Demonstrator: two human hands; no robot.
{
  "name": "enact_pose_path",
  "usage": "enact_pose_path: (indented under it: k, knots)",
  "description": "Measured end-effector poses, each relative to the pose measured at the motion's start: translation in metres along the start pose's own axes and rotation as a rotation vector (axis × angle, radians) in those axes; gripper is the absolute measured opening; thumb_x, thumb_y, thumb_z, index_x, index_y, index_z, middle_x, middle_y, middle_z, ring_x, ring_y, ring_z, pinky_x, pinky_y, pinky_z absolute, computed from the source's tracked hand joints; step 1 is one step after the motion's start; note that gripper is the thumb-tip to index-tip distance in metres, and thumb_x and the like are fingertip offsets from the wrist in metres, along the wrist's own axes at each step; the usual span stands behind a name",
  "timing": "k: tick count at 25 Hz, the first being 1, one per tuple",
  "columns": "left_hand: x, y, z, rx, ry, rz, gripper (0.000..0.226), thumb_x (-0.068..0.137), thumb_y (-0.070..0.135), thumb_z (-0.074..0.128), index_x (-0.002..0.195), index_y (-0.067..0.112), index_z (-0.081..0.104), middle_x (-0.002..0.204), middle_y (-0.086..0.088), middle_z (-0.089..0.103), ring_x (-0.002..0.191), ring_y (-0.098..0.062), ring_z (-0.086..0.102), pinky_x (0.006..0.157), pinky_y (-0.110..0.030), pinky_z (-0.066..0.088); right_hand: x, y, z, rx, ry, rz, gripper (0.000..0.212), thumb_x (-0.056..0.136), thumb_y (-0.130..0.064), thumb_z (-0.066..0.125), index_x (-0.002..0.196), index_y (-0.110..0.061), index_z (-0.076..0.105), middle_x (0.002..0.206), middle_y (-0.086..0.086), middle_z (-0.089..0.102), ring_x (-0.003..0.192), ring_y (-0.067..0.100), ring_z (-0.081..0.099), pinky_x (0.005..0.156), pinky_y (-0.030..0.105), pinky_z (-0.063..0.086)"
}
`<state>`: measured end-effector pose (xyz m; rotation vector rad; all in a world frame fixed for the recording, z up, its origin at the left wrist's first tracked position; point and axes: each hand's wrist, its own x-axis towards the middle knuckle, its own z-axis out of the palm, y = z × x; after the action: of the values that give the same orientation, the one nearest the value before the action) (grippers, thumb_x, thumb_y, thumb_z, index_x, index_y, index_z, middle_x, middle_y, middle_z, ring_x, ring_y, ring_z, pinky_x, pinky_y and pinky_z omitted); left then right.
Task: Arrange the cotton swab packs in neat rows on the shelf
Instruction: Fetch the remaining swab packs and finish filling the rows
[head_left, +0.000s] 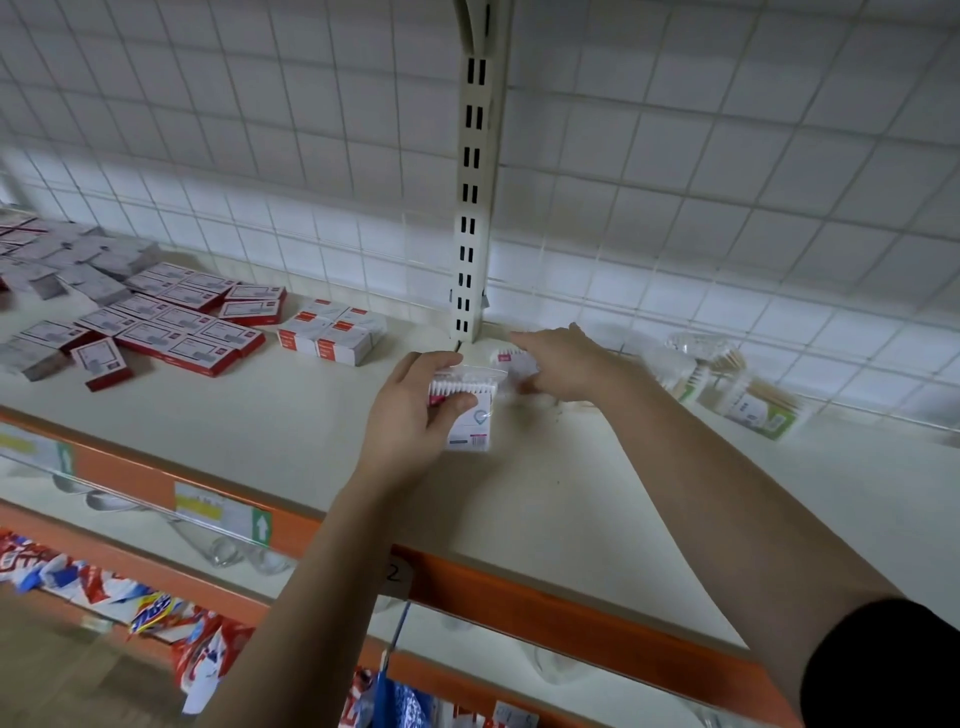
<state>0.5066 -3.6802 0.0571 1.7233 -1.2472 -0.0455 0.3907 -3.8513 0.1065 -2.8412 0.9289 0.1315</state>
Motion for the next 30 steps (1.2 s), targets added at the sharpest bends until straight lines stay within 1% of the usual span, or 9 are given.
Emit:
enact_pose_path:
  k: [2, 4, 6, 8, 11, 16, 19, 24, 30]
  knots:
    - [-0.001, 0.001, -0.001, -0.004, 0.001, -0.007, 0.038, 0.086, 0.017, 0.068, 0.123, 0.014, 0.058, 0.112, 0.001, 0.057, 0.094, -0.008, 0.053, 0.076, -0.012, 0.042, 0.0, -0.001, -0.002, -0.034, -0.008, 0.008, 0.064, 0.086, -0.005, 0.052, 0.144, -0.023, 0.032, 0.116, 0.007, 0.055, 0.113, 0.024, 0.05, 0.117, 0.048, 0.0]
    - [-0.003, 0.002, -0.002, -0.026, 0.0, -0.022, 0.039, 0.085, 0.016, 0.069, 0.122, 0.015, 0.058, 0.11, 0.002, 0.057, 0.093, -0.006, 0.052, 0.073, -0.003, 0.038, -0.004, -0.003, -0.005, -0.026, 0.062, 0.003, 0.062, 0.082, -0.006, 0.057, 0.139, -0.02, 0.039, 0.12, 0.008, 0.047, 0.112, 0.025, 0.049, 0.116, 0.045, -0.004]
    - [-0.005, 0.004, -0.003, -0.053, -0.002, -0.027, 0.038, 0.085, 0.016, 0.069, 0.121, 0.015, 0.059, 0.109, 0.003, 0.057, 0.093, -0.003, 0.053, 0.074, -0.001, 0.037, -0.011, -0.006, -0.003, 0.015, 0.172, -0.03, 0.052, 0.079, -0.01, 0.064, 0.128, -0.015, 0.051, 0.117, 0.005, 0.044, 0.106, 0.024, 0.05, 0.113, 0.033, 0.015]
    - [-0.006, 0.007, -0.004, -0.053, 0.008, 0.023, 0.035, 0.083, 0.02, 0.069, 0.117, 0.013, 0.062, 0.105, 0.002, 0.058, 0.089, 0.006, 0.051, 0.074, -0.001, 0.035, -0.021, -0.006, -0.001, 0.143, 0.258, -0.044, 0.041, 0.079, -0.009, 0.066, 0.119, -0.014, 0.059, 0.109, 0.0, 0.043, 0.095, 0.02, 0.05, 0.087, 0.025, 0.037]
    - [-0.006, 0.02, -0.004, -0.017, -0.005, 0.115, 0.034, 0.08, 0.025, 0.067, 0.111, 0.012, 0.065, 0.099, 0.003, 0.055, 0.086, 0.012, 0.047, 0.073, -0.001, 0.033, -0.045, 0.002, -0.008, 0.31, 0.407, -0.056, 0.027, 0.08, -0.015, 0.071, 0.106, -0.014, 0.064, 0.1, -0.007, 0.046, 0.086, 0.014, 0.05, 0.072, 0.025, 0.036]
    - [-0.007, 0.058, 0.011, 0.069, -0.06, 0.25, 0.03, 0.085, 0.028, 0.062, 0.108, 0.009, 0.064, 0.101, 0.001, 0.054, 0.085, -0.003, 0.047, 0.074, -0.007, 0.034, -0.107, 0.032, -0.025, 0.432, 0.598, 0.004, 0.012, 0.081, -0.023, 0.071, 0.09, -0.023, 0.064, 0.076, -0.011, 0.057, 0.065, 0.005, 0.051, 0.06, 0.024, 0.036]
    - [-0.01, 0.097, 0.032, 0.056, -0.092, 0.321, 0.028, 0.088, 0.025, 0.058, 0.111, 0.01, 0.062, 0.104, -0.001, 0.057, 0.09, -0.011, 0.051, 0.075, -0.015, 0.035, -0.153, 0.057, -0.028, 0.435, 0.66, 0.076, 0.009, 0.082, -0.019, 0.071, 0.09, -0.018, 0.067, 0.077, -0.005, 0.063, 0.064, 0.007, 0.053, 0.062, 0.026, 0.04]
    - [-0.035, 0.174, 0.094, 0.014, -0.218, 0.426, 0.035, 0.09, 0.029, 0.053, 0.118, 0.01, 0.06, 0.11, -0.001, 0.058, 0.097, -0.015, 0.052, 0.079, -0.014, 0.033, -0.255, 0.12, -0.023, 0.378, 0.743, 0.294, 0.011, 0.08, -0.018, 0.07, 0.089, -0.019, 0.066, 0.084, -0.007, 0.063, 0.078, 0.014, 0.056, 0.07, 0.035, 0.047]
    - [-0.092, 0.289, 0.186, -0.048, -0.372, 0.622, 0.038, 0.088, 0.038, 0.049, 0.108, 0.009, 0.063, 0.104, -0.004, 0.059, 0.097, -0.022, 0.054, 0.084, -0.017, 0.033, -0.417, 0.19, -0.018, 0.265, 0.813, 0.524, 0.024, 0.077, -0.014, 0.074, 0.1, -0.011, 0.07, 0.096, 0.005, 0.069, 0.092, 0.023, 0.061, 0.077, 0.036, 0.047]
